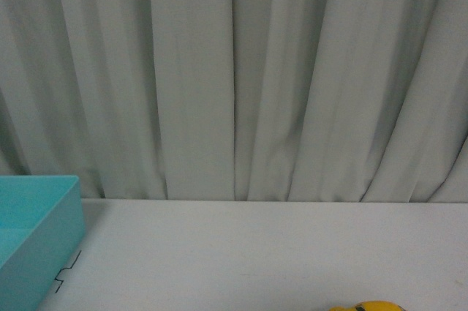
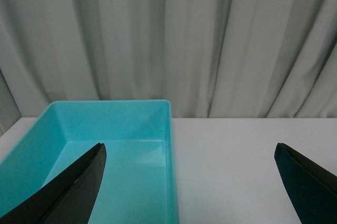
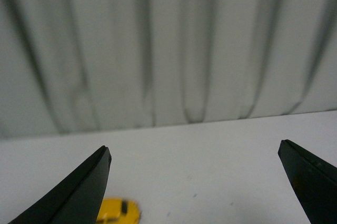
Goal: Wind up and store yellow beetle toy
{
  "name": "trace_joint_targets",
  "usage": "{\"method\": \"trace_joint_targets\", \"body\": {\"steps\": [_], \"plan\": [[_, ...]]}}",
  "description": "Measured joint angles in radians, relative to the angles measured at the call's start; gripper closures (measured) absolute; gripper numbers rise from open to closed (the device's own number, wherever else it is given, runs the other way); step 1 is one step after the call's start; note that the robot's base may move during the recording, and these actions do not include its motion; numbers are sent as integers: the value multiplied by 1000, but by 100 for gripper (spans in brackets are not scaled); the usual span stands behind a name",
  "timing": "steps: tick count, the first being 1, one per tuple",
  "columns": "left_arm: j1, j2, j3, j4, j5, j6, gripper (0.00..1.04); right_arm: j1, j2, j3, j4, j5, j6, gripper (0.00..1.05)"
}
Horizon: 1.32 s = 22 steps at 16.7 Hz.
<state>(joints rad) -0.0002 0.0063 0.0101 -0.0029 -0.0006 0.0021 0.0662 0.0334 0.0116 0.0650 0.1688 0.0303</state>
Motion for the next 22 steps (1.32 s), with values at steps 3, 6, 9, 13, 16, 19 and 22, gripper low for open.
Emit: {"method": "trace_joint_targets", "body": {"steps": [3,6,9,13,16,19,22], "plan": [[0,0,0,0,0,0,7,60,34,9,31,154,31,6],[0,0,0,0,-1,0,7,24,51,10,86,241,29,6],[0,0,0,0,0,0,7,-174,405,85,508,-21,-32,6],[0,0,0,0,0,0,7,-290,958,349,871,-505,-187,6],[0,0,0,0,0,0,7,-280,1223,509,632,-855,-470,6],[0,0,0,0,0,0,7,-270,1419,641,206,-917,-890,6],[0,0,0,0,0,0,7,-272,1605,750,-104,-896,-1332,6]]}}
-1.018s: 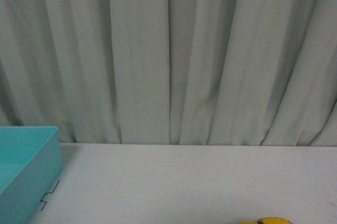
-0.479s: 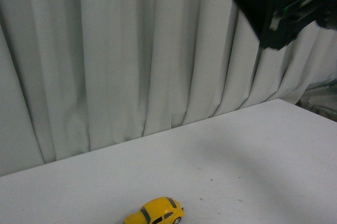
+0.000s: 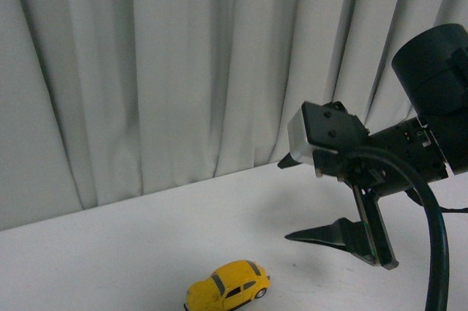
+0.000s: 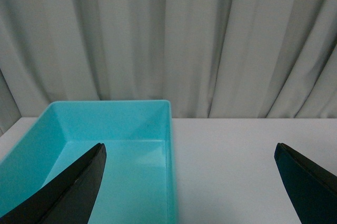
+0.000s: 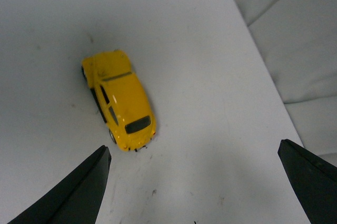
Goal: Wind up and store yellow beetle toy
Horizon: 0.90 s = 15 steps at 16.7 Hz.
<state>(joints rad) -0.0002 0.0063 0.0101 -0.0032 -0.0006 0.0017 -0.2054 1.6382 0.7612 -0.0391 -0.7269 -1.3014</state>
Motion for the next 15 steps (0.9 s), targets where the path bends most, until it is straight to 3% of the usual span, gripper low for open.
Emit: {"method": "trace_joint_targets", "body": {"steps": [3,5,10,15], "plan": [[0,0,0,0,0,0,7,23,130,142,-169,51,-252,6],[0,0,0,0,0,0,7,56,211,243,-284,93,-336,6],[0,0,0,0,0,0,7,158,383,430,-421,172,-379,6],[0,0,0,0,0,0,7,259,451,472,-528,237,-379,6]]}}
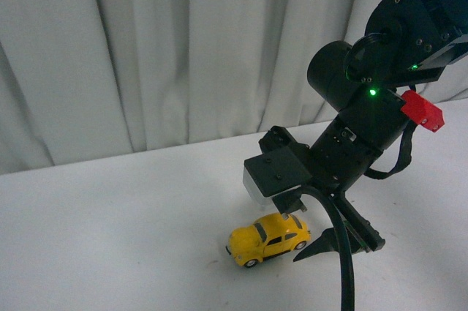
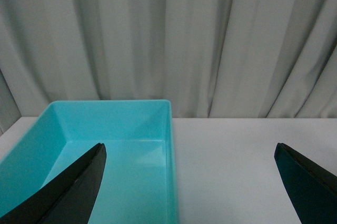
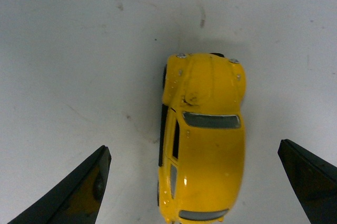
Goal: Wind up and store yellow beetle toy
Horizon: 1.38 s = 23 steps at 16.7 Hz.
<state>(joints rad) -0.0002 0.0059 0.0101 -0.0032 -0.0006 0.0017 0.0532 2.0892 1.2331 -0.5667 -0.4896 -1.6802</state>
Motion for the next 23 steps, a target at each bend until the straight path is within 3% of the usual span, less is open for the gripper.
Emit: {"method": "trace_joint_targets", "body": {"steps": [5,12,16,17,23], "plan": [[0,0,0,0,0,0,7,36,69,68,-80,117,6,6],[0,0,0,0,0,0,7,87,89,111,-63,146,67,7],[0,0,0,0,0,0,7,83,89,98,-72,203,135,48],[0,0,0,0,0,0,7,81,89,97,-70,204,134,62],[0,0,0,0,0,0,7,76,93,90,-48,227,153,63]]}}
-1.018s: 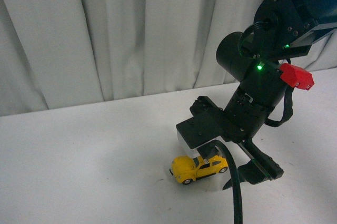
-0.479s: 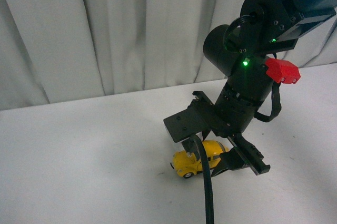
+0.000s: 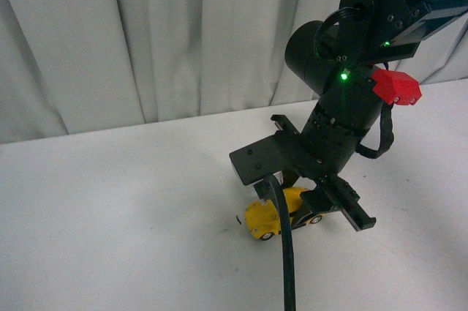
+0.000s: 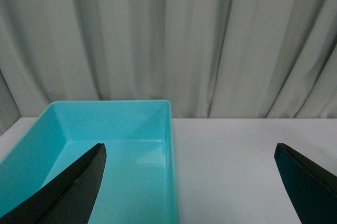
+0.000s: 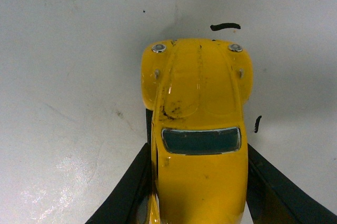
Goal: Wind up and store yellow beetle toy
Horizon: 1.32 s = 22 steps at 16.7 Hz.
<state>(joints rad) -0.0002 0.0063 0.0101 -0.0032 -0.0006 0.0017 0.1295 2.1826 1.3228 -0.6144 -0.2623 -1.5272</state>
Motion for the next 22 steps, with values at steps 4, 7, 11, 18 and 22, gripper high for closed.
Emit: {"method": "trace_joint_targets", "body": {"steps": [4,7,11,18,22], "plan": [[0,0,0,0,0,0,7,-4,6,3,2,0,11,63],[0,0,0,0,0,0,7,-5,8,4,3,-2,15,63],[0,0,0,0,0,0,7,-5,8,-1,11,-2,16,63],[0,0,0,0,0,0,7,-7,-27,-81,99,8,8,63],[0,0,0,0,0,0,7,-36,-32,-103,120,-5,16,63]]}}
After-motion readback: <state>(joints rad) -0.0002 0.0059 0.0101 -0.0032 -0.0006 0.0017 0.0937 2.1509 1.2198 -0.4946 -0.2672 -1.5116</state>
